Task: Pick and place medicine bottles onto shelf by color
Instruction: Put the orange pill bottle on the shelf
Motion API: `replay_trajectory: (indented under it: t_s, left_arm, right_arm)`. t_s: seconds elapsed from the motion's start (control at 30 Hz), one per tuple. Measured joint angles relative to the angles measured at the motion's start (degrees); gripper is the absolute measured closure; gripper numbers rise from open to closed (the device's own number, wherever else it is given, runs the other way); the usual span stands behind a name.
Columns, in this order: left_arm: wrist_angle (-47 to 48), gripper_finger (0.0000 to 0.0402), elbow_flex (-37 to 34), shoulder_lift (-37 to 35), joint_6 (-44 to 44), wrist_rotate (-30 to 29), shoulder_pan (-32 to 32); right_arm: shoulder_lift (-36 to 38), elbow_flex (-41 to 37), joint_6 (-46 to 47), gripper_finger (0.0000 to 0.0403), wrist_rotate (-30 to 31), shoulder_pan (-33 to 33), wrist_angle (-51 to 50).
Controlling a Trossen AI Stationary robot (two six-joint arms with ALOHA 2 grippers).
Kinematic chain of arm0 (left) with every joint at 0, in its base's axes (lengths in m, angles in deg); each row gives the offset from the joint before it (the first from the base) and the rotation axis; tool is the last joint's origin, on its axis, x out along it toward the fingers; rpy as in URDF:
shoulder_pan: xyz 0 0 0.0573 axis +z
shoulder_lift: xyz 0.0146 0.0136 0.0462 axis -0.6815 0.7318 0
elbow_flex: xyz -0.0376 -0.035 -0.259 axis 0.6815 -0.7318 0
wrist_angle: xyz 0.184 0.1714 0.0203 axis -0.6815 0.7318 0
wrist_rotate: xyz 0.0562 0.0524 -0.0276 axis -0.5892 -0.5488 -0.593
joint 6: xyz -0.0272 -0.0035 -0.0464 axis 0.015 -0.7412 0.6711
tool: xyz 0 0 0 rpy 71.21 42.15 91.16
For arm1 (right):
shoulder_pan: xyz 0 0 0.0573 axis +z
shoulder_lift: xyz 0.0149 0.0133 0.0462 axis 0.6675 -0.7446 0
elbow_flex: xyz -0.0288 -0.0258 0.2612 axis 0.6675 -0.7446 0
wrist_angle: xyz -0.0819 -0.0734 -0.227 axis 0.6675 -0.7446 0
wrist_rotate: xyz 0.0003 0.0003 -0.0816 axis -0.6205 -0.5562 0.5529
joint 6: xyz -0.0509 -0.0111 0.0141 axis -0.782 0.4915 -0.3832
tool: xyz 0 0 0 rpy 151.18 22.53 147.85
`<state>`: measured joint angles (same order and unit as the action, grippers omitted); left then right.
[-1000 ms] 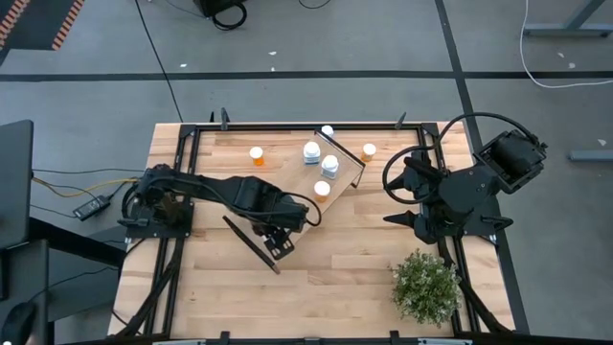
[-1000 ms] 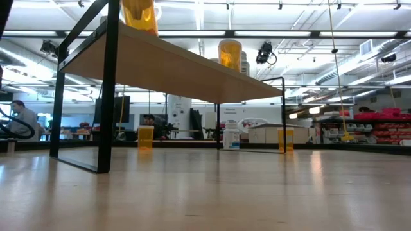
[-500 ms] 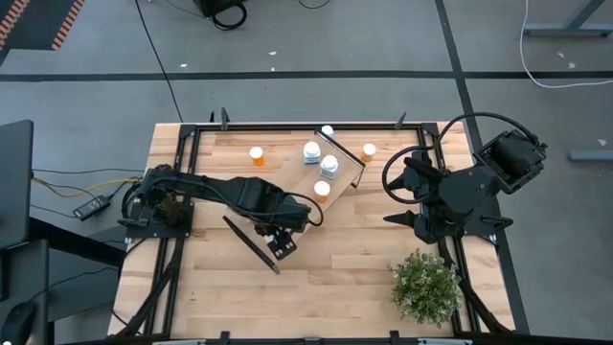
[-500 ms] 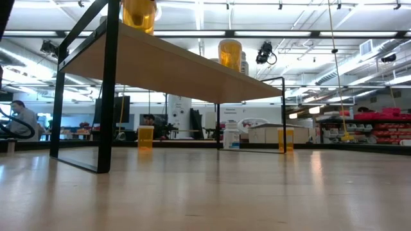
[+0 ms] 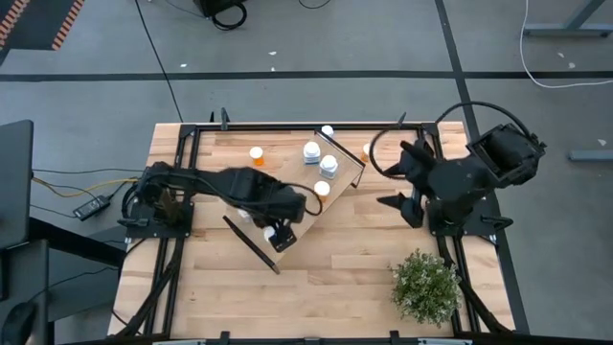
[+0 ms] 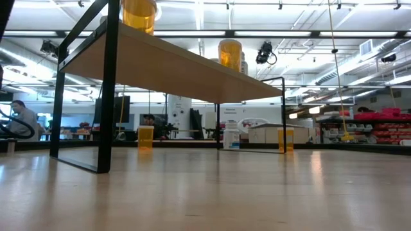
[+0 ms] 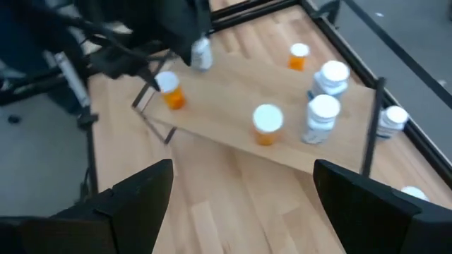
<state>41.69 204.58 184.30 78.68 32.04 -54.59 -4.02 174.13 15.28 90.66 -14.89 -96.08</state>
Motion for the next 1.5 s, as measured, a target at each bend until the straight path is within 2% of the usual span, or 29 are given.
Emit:
replay_trajectory:
  t_s: [0.27, 0.53, 0.67, 0.83, 1.13, 1.33, 1.5]
  left_arm:
    - [4.1, 0.006, 13.69, -0.3, -7.96, -10.19, 4.93]
    - [3.84, 0.0072, 15.49, -0.67, -27.79, -13.36, 15.29]
    - [3.84, 0.0086, 15.47, -1.12, -37.47, -13.33, 20.89]
    - [3.86, 0.0099, 15.47, -5.22, -44.94, -13.23, 26.09]
    - [-0.11, 0.0107, 11.06, -14.44, -43.35, -8.18, 33.96]
    - [-0.77, 0.0107, 7.17, -17.65, -40.3, -7.63, 34.06]
    - [-1.14, 0.0106, 6.64, -17.97, -37.45, -7.51, 33.21]
  right_arm:
    - [0.0, 0.0, 2.62, 0.0054, 1.08, -10.6, 0.0]
    - [-0.25, -0.91, 1.87, 0.0054, -0.71, -25.44, 0.07]
    - [-0.28, -7.02, 1.97, 0.0054, -4.62, -32.82, 0.14]
    - [-0.42, -17.34, 2.6, 0.0054, -11.05, -40.23, 2.13]
    - [-0.42, -35.27, 6.18, 0.0054, -25.13, -55.2, 14.49]
    - [-0.42, -45.84, 3.67, 0.0054, -30.18, -63.16, 18.03]
    - [-0.42, -51.47, 2.07, 0.0054, -32.98, -66.09, 27.16]
